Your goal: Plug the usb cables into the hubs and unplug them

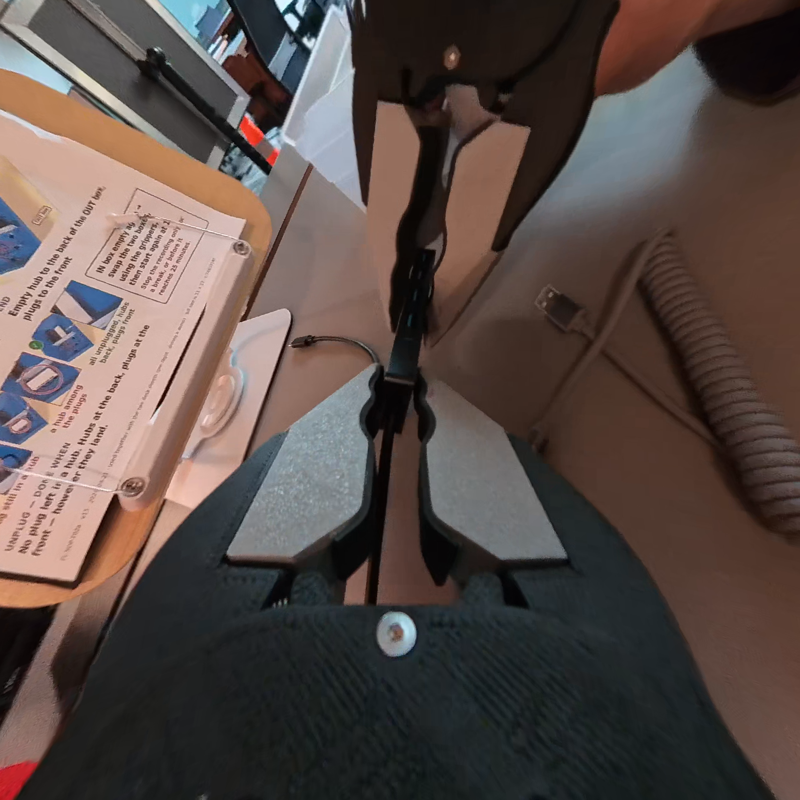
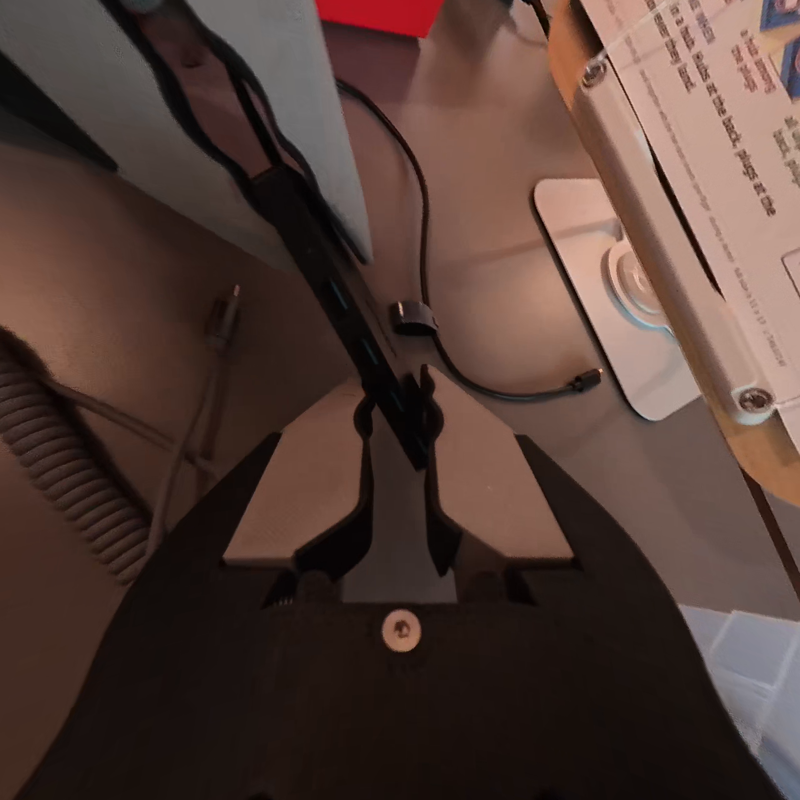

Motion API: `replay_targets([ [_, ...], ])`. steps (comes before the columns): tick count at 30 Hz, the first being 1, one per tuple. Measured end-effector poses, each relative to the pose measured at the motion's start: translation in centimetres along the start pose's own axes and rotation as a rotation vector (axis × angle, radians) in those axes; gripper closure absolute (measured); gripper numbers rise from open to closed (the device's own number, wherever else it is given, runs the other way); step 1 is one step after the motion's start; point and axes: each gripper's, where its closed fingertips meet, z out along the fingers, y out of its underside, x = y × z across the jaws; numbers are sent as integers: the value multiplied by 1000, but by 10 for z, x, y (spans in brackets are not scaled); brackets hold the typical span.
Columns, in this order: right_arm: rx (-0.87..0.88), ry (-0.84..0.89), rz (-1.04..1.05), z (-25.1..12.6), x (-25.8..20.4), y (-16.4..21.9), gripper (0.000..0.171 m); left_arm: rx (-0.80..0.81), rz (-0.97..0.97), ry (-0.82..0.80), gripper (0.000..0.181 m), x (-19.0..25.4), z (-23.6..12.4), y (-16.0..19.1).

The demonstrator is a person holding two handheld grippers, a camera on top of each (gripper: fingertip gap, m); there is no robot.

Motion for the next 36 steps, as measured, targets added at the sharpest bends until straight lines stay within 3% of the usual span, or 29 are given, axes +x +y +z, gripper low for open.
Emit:
replay_targets([
  [1, 15, -14, -9, 0, -4, -3, 155, 17, -15, 17, 170, 2, -1, -3],
  [11, -15, -80, -77, 9, -30, -6, 157, -80, 71, 119, 162, 30, 8, 9],
  [14, -1, -25, -114, 10, -25, -9, 156, -123, 140, 28, 172, 21, 11, 10],
  [20, 65, 9, 0, -2, -4, -16, 148, -99, 119, -59, 173, 3, 8, 2],
  [24, 64, 72, 84, -8, 17, -8, 152, -87, 124, -151, 173, -13, 3, 2],
  [36, 62, 72, 106, -7, 16, -8, 166, -57, 98, -145, 173, -11, 5, -1],
])
